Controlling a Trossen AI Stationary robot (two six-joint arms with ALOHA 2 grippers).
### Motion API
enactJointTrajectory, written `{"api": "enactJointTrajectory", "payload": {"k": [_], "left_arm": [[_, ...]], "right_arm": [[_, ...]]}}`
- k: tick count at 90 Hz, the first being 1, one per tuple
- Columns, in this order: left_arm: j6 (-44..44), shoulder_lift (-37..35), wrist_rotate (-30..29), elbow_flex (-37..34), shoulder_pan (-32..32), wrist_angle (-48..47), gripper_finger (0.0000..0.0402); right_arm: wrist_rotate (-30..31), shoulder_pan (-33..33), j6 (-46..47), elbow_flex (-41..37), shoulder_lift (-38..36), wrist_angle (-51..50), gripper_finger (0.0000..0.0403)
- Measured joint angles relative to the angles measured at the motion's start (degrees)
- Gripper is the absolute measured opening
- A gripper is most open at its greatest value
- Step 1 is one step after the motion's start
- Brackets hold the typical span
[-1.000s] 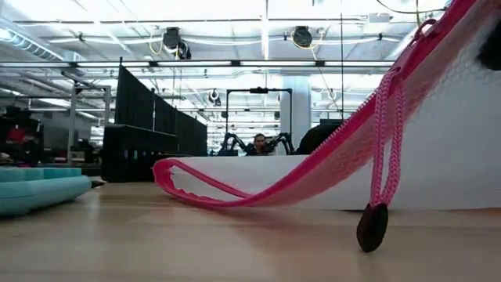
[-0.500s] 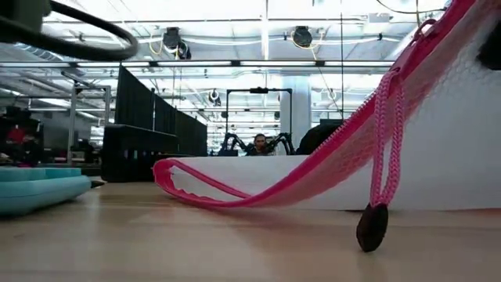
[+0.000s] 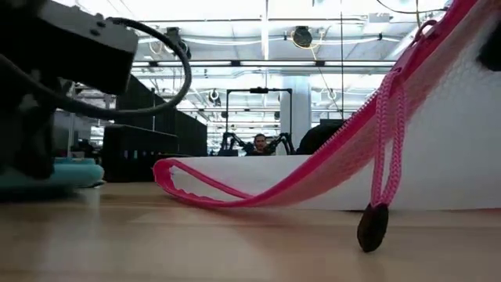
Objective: Unpack backpack
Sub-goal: Remove the blue calculator from the white zip bag
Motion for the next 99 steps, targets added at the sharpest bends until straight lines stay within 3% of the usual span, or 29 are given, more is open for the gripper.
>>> {"api": "enactJointTrajectory", "payload": {"k": [35, 49, 71, 99], "left_arm": [[2.37, -5.38, -1.49, 2.56, 2.05, 0.17, 0.0], [3.89, -11.32, -7.34, 5.77, 0.16, 0.38, 0.0], [8.75, -28.18, -22.41, 5.18, -0.12, 0.22, 0.0], [27.43, -50.72, -31.27, 5.1, 0.67, 2.23, 0.0]], "right_arm": [[0.0, 0.0, 0.02, 0.0, 0.0, -0.11, 0.0], [0.0, 0.0, 0.02, 0.0, 0.0, -0.11, 0.0], [0.0, 0.0, 0.04, 0.0, 0.0, -0.07, 0.0], [-0.35, -0.02, 0.89, 0.0, 0.0, -0.63, 0.0]]}}
